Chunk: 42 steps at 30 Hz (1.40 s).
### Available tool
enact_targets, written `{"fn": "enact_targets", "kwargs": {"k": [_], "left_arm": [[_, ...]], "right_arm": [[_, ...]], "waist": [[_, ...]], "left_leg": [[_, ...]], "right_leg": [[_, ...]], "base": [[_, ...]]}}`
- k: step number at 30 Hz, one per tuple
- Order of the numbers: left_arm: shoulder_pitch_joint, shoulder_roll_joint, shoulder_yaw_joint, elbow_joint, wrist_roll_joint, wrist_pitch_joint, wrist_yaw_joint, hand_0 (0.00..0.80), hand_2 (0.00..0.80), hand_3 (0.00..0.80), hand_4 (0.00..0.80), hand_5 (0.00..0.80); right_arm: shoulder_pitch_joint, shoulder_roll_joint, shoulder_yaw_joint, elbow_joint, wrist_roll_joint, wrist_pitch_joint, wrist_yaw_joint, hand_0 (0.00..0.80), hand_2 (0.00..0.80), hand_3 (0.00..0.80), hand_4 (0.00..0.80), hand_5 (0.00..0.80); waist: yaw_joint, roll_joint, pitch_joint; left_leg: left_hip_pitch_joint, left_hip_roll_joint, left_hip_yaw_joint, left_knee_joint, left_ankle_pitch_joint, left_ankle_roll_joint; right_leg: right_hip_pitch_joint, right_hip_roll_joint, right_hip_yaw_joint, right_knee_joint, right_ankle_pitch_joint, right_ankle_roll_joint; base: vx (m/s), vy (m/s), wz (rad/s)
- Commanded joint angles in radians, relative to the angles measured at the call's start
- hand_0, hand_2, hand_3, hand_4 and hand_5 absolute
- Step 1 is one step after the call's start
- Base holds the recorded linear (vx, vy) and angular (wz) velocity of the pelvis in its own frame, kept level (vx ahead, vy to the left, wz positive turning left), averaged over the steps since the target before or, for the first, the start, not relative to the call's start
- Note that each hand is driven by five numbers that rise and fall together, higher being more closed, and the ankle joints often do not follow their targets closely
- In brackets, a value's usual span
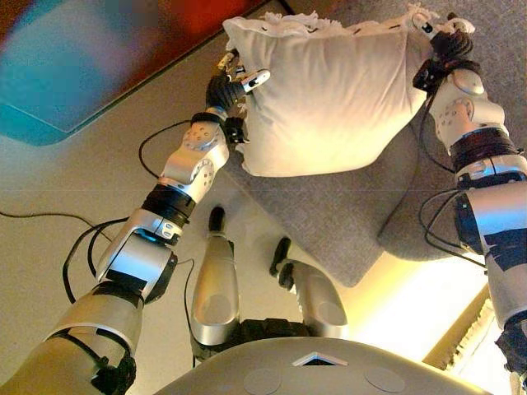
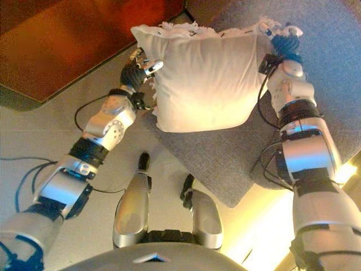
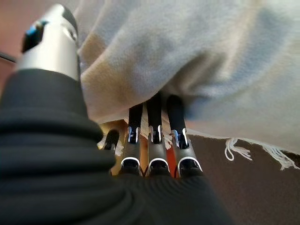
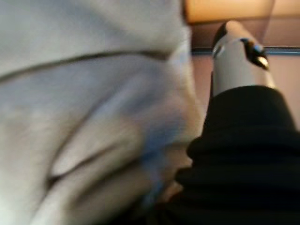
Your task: Pick up the cushion and take it to the sofa
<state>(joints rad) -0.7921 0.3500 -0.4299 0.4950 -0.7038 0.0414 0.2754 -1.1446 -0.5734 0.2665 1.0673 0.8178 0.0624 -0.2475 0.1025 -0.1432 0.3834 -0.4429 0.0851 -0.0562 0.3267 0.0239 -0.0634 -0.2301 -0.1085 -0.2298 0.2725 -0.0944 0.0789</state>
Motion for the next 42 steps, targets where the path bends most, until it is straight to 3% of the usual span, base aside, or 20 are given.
{"fn": "enact_targets", "kwargs": {"k": [1,13,20,24,29,34,40,42], "left_arm": [[-0.036,-0.032,-0.01,-0.005,-0.004,-0.011,-0.035,0.0,0.0,0.0,0.0,0.0],[0.099,0.015,0.053,-0.058,-0.014,-0.055,-0.035,0.0,0.0,0.0,0.0,0.0],[0.31,0.068,0.119,-0.132,0.011,-0.039,-0.086,0.0,0.0,0.0,0.0,0.0],[0.395,0.079,0.157,-0.153,-0.018,-0.055,-0.094,0.0,0.0,0.0,0.0,0.0],[0.493,0.063,0.222,-0.189,-0.01,-0.103,-0.113,0.0,0.0,0.0,0.0,0.0],[0.567,0.045,0.285,-0.251,-0.033,-0.102,-0.145,0.0,0.0,0.0,0.0,0.0],[0.673,-0.001,0.301,-0.321,-0.085,-0.106,-0.273,0.0,0.0,0.0,0.0,0.0],[0.72,-0.014,0.294,-0.351,-0.078,-0.116,-0.326,0.0,0.0,0.0,0.0,0.0]], "right_arm": [[-0.038,-0.032,0.002,-0.022,0.026,-0.055,0.014,0.0,0.0,0.0,0.0,0.0],[0.059,-0.106,-0.064,-0.087,0.007,-0.117,-0.113,0.0,0.0,0.0,0.0,0.0],[0.192,-0.219,-0.089,-0.287,-0.014,-0.053,-0.066,0.0,0.0,0.0,0.0,0.0],[0.267,-0.225,-0.106,-0.393,-0.008,-0.055,-0.034,0.0,0.0,0.0,0.0,0.0],[0.448,-0.161,-0.181,-0.63,-0.061,-0.07,-0.011,0.0,0.0,0.0,0.0,0.0],[0.647,-0.063,-0.21,-0.843,-0.131,-0.072,0.043,0.0,0.0,0.0,0.0,0.0],[0.922,0.076,-0.236,-0.979,-0.117,-0.136,0.179,0.0,0.0,0.0,0.0,0.0],[1.022,0.144,-0.226,-0.982,-0.096,-0.199,0.198,0.0,0.0,0.0,0.0,0.0]], "waist": [[0.018,-0.012,-0.106],[0.003,0.032,-0.205],[-0.01,0.053,-0.286],[-0.019,0.062,-0.315],[-0.044,0.075,-0.324],[-0.066,0.086,-0.328],[-0.088,0.098,-0.336],[-0.091,0.104,-0.336]], "left_leg": [[0.011,0.041,0.014,0.003,-0.037,-0.088],[0.207,0.039,0.08,-0.143,-0.029,-0.081],[0.322,0.036,0.124,-0.212,-0.03,-0.072],[0.373,0.027,0.15,-0.25,-0.023,-0.062],[0.422,0.015,0.179,-0.283,-0.023,-0.045],[0.455,0.0,0.2,-0.316,-0.02,-0.026],[0.487,-0.017,0.219,-0.365,-0.014,-0.01],[0.497,-0.022,0.228,-0.384,-0.01,-0.004]], "right_leg": [[0.059,-0.051,0.039,-0.108,0.078,0.078],[0.19,-0.067,0.049,-0.198,0.085,0.108],[0.258,-0.087,0.044,-0.24,0.093,0.12],[0.278,-0.096,0.045,-0.263,0.111,0.123],[0.283,-0.1,0.057,-0.275,0.129,0.12],[0.279,-0.097,0.07,-0.277,0.14,0.116],[0.272,-0.096,0.067,-0.301,0.165,0.119],[0.269,-0.094,0.062,-0.307,0.172,0.121]], "base": [[0.038,0.004,0.01],[0.097,0.072,0.0],[0.116,0.107,0.0],[0.038,0.127,-0.05],[-0.04,0.104,-0.11],[-0.061,0.07,-0.14],[-0.088,0.031,-0.05],[-0.091,0.004,-0.1]]}}
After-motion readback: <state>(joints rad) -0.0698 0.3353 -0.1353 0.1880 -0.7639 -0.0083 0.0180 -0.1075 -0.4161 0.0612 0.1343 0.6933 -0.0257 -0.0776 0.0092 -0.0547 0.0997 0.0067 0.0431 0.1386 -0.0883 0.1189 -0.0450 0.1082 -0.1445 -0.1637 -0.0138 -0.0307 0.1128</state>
